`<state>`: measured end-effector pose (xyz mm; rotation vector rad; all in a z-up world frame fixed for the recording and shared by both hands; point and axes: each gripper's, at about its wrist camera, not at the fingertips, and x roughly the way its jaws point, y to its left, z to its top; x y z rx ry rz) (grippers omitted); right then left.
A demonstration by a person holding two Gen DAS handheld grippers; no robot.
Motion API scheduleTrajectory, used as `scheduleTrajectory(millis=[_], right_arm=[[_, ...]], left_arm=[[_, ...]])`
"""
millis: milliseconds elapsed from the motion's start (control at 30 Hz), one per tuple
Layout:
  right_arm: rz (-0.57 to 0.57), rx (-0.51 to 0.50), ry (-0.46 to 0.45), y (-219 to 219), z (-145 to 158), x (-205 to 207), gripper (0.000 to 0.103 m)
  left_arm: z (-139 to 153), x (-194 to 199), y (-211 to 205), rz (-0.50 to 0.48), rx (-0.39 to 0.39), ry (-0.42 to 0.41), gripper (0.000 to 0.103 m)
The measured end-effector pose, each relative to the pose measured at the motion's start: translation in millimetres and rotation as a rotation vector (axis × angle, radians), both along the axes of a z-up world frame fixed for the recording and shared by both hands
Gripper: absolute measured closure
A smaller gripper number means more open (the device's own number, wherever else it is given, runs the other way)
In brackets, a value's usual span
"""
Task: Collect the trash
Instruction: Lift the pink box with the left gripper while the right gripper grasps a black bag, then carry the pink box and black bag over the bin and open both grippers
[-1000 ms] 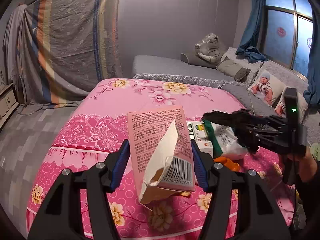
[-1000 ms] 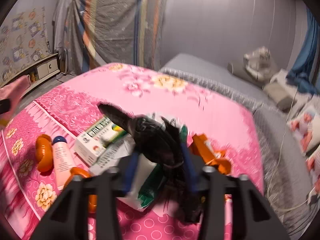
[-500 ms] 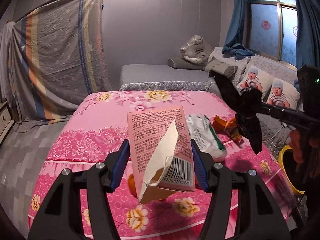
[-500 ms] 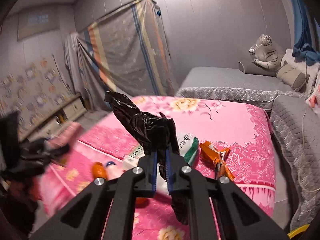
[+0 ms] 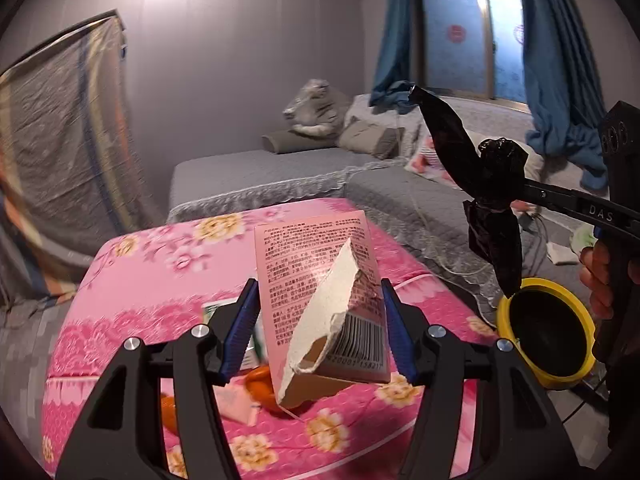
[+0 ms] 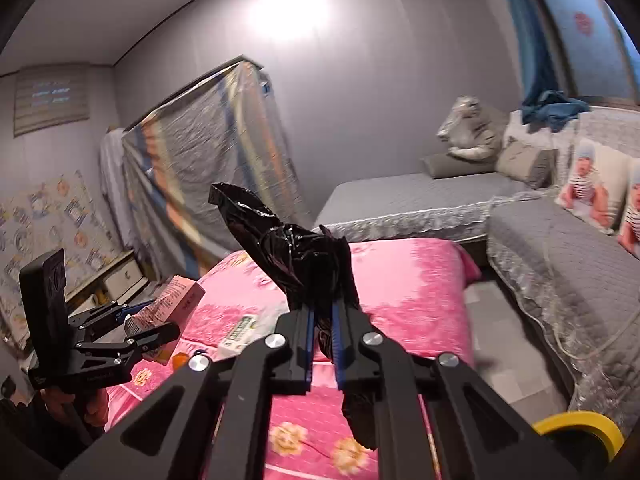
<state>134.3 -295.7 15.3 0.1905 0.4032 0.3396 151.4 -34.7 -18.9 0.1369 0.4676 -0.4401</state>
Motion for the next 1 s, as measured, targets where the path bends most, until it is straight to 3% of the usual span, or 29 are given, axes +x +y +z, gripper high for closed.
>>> scheduleTrajectory(millis=[200, 600, 1000], right_arm=[[-0.138, 0.027, 0.005, -54.0, -7.6, -31.0, 0.096], [-0.506, 0.026, 0.034, -136.5, -59.5, -94.3, 0.096], [-0.683, 0.101, 0.2, -187.4, -128.7, -112.8, 0.096]], left_arm=[[7.3, -9.7, -57.7, -0.132, 0.032, -0.023, 0.047], [-4.0, -24.1, -168.9, -0.352, 0.083, -0.029, 0.047], [-32.0, -29.8, -240.2, -0.469, 0.121, 0.03, 0.047]])
